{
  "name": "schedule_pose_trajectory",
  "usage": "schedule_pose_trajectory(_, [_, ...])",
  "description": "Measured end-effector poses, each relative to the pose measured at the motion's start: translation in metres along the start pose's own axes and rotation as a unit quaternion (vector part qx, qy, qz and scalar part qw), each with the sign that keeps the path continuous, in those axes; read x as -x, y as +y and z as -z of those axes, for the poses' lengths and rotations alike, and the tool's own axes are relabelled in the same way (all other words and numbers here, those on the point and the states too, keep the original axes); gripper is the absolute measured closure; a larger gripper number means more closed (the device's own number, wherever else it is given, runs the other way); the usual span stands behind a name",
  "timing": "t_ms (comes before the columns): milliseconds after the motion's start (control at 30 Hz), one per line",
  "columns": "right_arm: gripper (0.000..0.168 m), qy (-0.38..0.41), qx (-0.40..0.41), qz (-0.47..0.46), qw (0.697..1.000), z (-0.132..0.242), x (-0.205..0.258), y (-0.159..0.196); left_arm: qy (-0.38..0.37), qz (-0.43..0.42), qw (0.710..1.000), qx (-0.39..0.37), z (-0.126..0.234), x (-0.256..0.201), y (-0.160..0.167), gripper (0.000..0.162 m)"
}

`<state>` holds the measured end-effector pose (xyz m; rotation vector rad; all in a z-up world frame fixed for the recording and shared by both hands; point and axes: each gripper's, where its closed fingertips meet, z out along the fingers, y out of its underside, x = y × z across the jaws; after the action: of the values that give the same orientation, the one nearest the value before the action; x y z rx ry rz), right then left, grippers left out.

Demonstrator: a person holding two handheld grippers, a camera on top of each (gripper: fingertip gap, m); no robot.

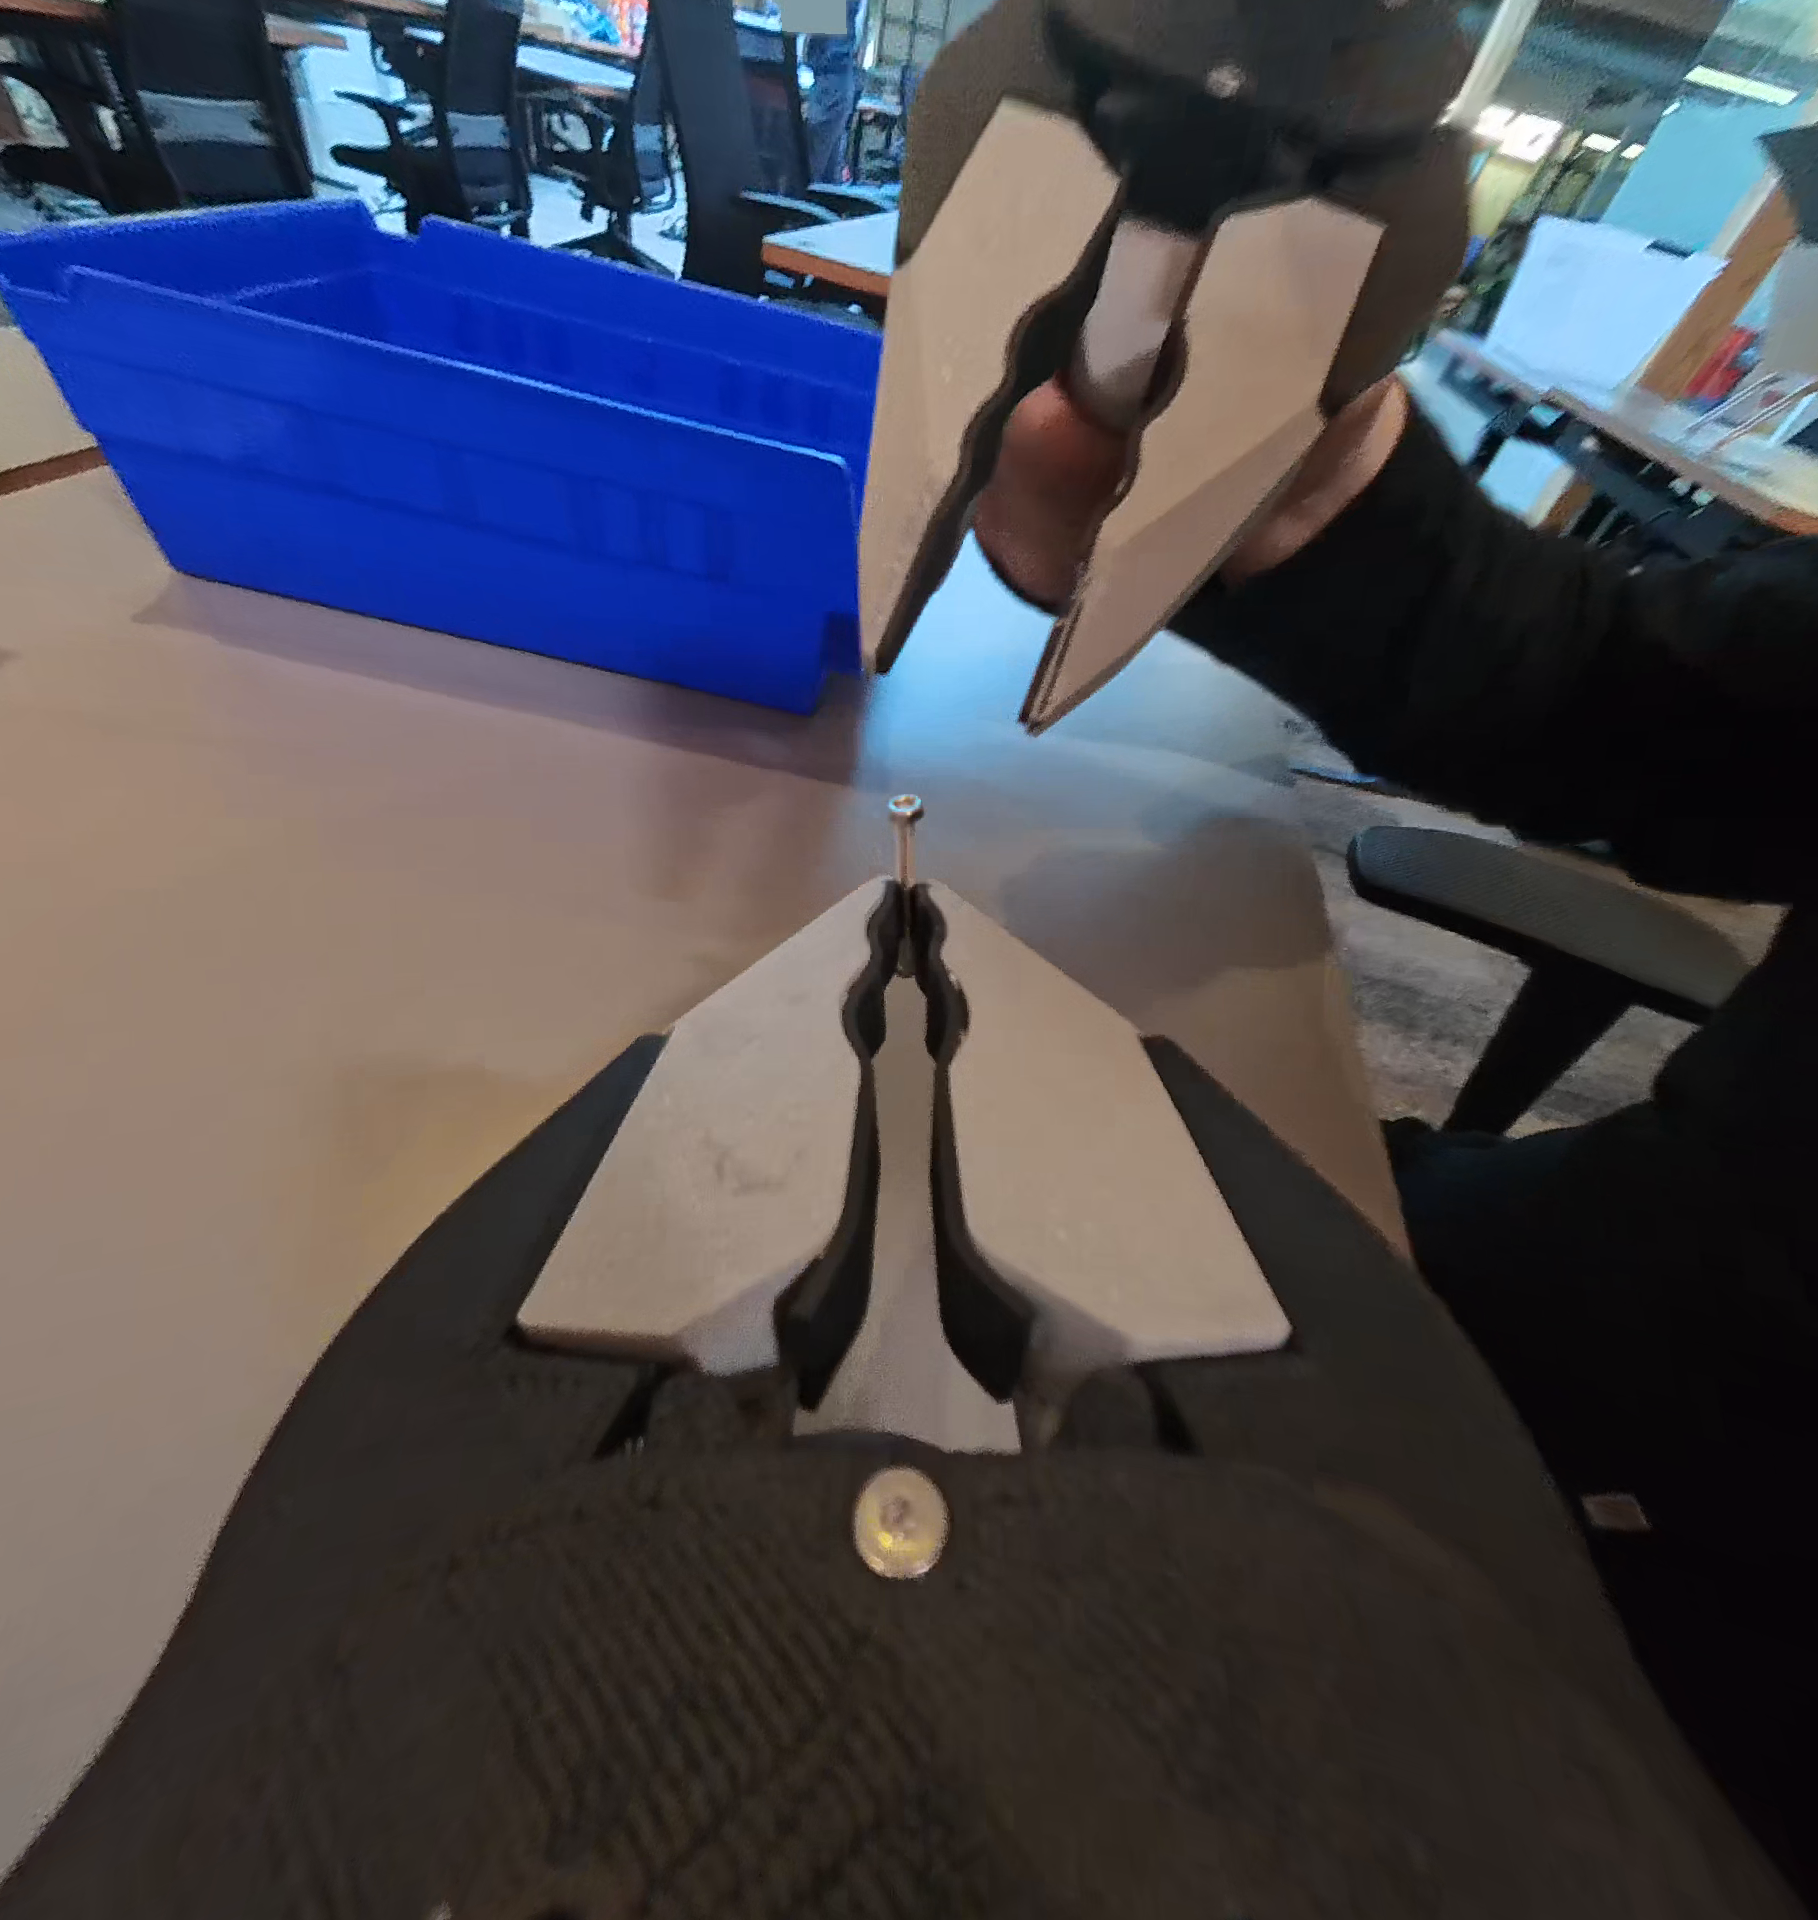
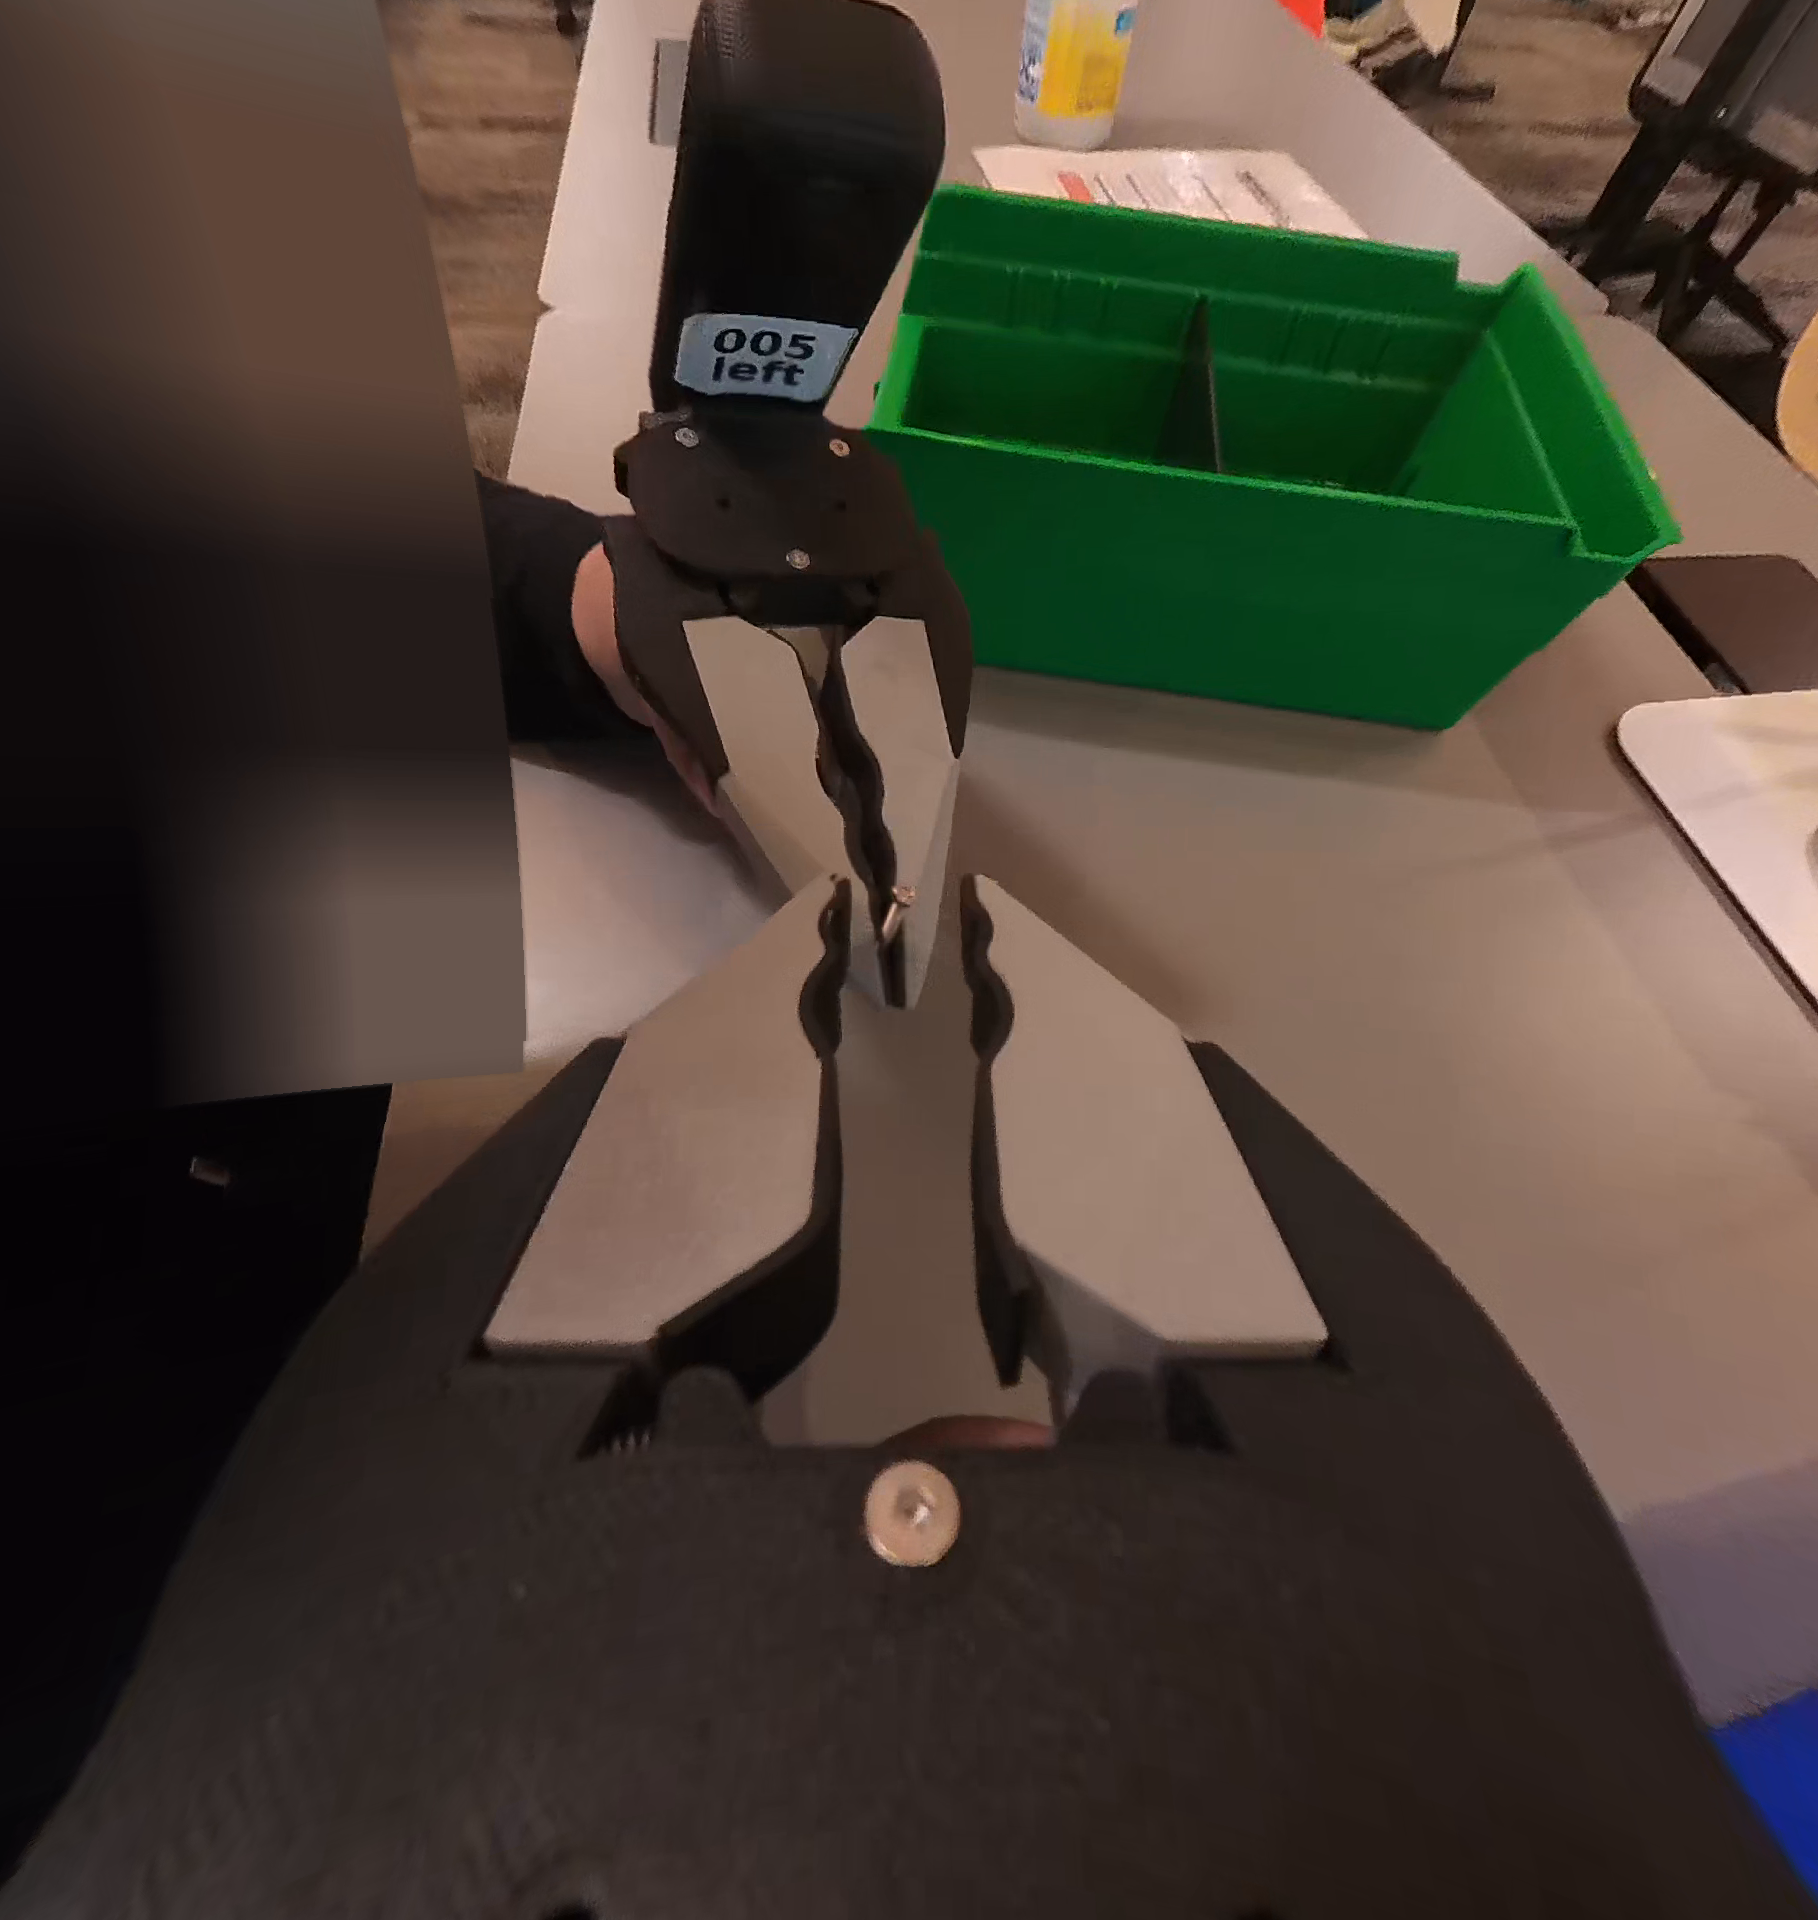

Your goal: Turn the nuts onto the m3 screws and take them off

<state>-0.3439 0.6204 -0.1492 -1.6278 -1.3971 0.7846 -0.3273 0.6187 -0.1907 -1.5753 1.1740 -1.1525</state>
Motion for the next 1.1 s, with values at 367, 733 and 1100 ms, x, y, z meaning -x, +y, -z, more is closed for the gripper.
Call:
schedule_pose_trajectory(367, [0.16,-0.085,-0.103,-0.062,0.989,0.006,0.008,-0.007,0.038,-0.038,0.998,-0.024,0.0,-0.018,-0.008,0.162])
schedule_pose_trajectory(733, [0.161,-0.122,-0.109,-0.02,0.986,0.001,0.025,-0.003,0.057,-0.064,0.996,-0.031,0.0,-0.03,-0.011,0.162])
schedule_pose_trajectory(1100, [0.166,-0.121,-0.106,-0.016,0.987,0.0,0.028,-0.002,0.055,-0.069,0.996,-0.03,0.0,-0.031,-0.011,0.162])
